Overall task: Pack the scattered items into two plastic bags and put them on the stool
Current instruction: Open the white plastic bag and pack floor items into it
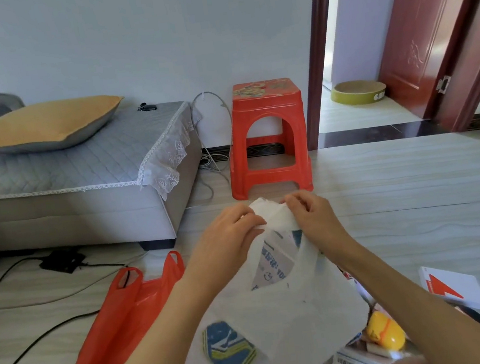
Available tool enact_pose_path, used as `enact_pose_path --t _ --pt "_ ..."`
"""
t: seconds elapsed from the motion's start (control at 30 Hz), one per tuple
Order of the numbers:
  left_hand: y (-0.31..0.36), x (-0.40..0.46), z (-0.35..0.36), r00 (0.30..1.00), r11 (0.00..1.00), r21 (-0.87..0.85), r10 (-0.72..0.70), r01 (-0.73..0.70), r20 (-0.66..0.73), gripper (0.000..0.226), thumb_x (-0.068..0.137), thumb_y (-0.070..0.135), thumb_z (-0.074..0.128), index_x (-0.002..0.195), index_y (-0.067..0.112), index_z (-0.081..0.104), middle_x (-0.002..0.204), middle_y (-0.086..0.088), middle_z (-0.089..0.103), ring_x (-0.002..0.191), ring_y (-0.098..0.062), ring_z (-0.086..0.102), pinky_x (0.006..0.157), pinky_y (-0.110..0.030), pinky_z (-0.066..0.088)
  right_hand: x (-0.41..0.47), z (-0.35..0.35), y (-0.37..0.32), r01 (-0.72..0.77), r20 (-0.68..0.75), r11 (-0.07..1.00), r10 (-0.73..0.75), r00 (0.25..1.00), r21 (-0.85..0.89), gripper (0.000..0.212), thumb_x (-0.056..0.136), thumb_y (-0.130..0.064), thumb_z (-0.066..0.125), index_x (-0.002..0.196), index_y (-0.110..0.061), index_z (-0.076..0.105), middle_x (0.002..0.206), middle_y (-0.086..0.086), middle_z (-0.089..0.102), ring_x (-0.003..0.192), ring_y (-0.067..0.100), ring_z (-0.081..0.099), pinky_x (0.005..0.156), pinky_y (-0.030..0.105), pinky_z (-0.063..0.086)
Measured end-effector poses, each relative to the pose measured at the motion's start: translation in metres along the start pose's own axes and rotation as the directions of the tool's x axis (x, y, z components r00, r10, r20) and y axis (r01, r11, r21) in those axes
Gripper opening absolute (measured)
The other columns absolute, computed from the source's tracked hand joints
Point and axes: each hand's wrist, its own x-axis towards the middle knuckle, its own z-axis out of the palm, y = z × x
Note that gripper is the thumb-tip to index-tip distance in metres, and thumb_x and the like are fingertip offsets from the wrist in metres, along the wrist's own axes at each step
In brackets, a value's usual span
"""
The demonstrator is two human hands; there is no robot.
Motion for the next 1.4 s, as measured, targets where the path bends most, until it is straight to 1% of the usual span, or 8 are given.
enact_pose_path --t 0.2,0.37,0.57,0.73,0.9,1.03,1.13,1.4 --pt "0.003 0.001 -0.003 0.94 0.954 0.029 -0.289 0.299 -0.179 0.028 0.09 0.035 0.048 0.091 0.016 0.07 0.089 0.004 0.06 0.08 -0.013 0.056 0.062 -0.032 0.046 -0.01 0.005 0.0 0.345 0.014 0.86 -0.367 0.93 -0.375 0.035 0.083 -0.036 0.061 0.115 -0.023 0.055 0.111 -0.009 0.049 0.104 0.006 0.04 0.091 0.024 0.035" --pt "0.0 -0.001 -0.007 0.885 0.899 0.056 -0.413 0.433 -0.214 0.02 0.091 0.03 0.053 0.097 0.019 0.069 0.095 0.004 0.07 0.087 -0.018 0.062 0.07 -0.028 0.042 -0.031 0.024 -0.009 0.565 0.057 0.574 -0.67 0.74 -0.592 0.022 0.082 -0.025 0.049 0.093 -0.013 0.064 0.09 0.003 0.06 0.083 0.015 0.05 0.065 0.032 0.047" --pt "0.004 0.0 -0.015 0.796 0.831 -0.237 -0.552 0.503 -0.248 0.017 0.088 0.023 0.059 0.092 0.012 0.072 0.087 0.0 0.072 0.08 -0.009 0.064 0.08 -0.025 0.049 -0.042 0.04 -0.013 0.444 0.132 0.785 -0.431 0.892 -0.433 0.036 0.092 -0.015 0.052 0.127 -0.013 0.05 0.123 0.005 0.055 0.102 0.02 0.057 0.088 0.031 0.047" --pt "0.005 -0.001 -0.02 0.877 0.812 -0.404 -0.478 0.42 -0.047 0.011 0.087 0.012 0.06 0.084 0.008 0.07 0.072 0.013 0.062 0.067 0.014 0.055 0.067 -0.002 0.038 -0.029 0.034 -0.002 0.415 0.184 0.808 -0.372 0.91 -0.418 0.045 0.093 -0.02 0.052 0.137 -0.014 0.042 0.144 0.0 0.039 0.132 0.013 0.036 0.102 0.011 0.022" --pt "0.006 -0.004 -0.023 0.941 0.829 -0.453 -0.327 0.328 0.083 0.012 0.089 0.006 0.056 0.089 0.006 0.067 0.078 0.013 0.062 0.074 0.012 0.054 0.069 -0.002 0.038 -0.016 0.026 0.009 0.478 0.11 0.778 -0.478 0.871 -0.408 0.023 0.087 -0.012 0.061 0.109 -0.007 0.065 0.115 0.005 0.059 0.108 0.01 0.048 0.096 0.007 0.03" --pt "-0.009 -0.007 -0.028 0.938 0.89 -0.299 -0.332 0.345 0.095 0.02 0.088 0.002 0.054 0.102 0.007 0.067 0.091 0.008 0.061 0.084 0.006 0.052 0.078 0.0 0.033 -0.011 0.015 0.009 0.43 0.081 0.837 -0.43 0.899 -0.337 0.008 0.086 -0.019 0.062 0.08 -0.014 0.065 0.078 -0.012 0.055 0.076 0.004 0.048 0.073 0.008 0.035" --pt "-0.018 -0.01 -0.027 0.952 0.953 -0.064 -0.288 0.295 0.105 0.025 0.088 0.008 0.056 0.105 0.021 0.067 0.098 0.011 0.055 0.095 -0.01 0.044 0.086 -0.024 0.033 -0.013 0.011 0.007 0.334 0.099 0.908 -0.319 0.942 -0.252 0.024 0.088 -0.019 0.06 0.066 -0.027 0.054 0.066 -0.015 0.054 0.067 -0.003 0.05 0.062 0.01 0.037" --pt "-0.009 -0.004 -0.015 0.945 0.921 0.232 -0.277 0.313 -0.176 0.022 0.066 0.0 0.076 0.083 0.014 0.072 0.074 -0.007 0.058 0.06 -0.03 0.056 0.048 -0.033 0.043 -0.014 0.014 0.003 0.358 0.051 0.911 -0.356 0.933 -0.204 0.016 0.09 -0.017 0.057 0.077 -0.007 0.06 0.069 0.001 0.059 0.064 0.007 0.05 0.059 0.014 0.038"
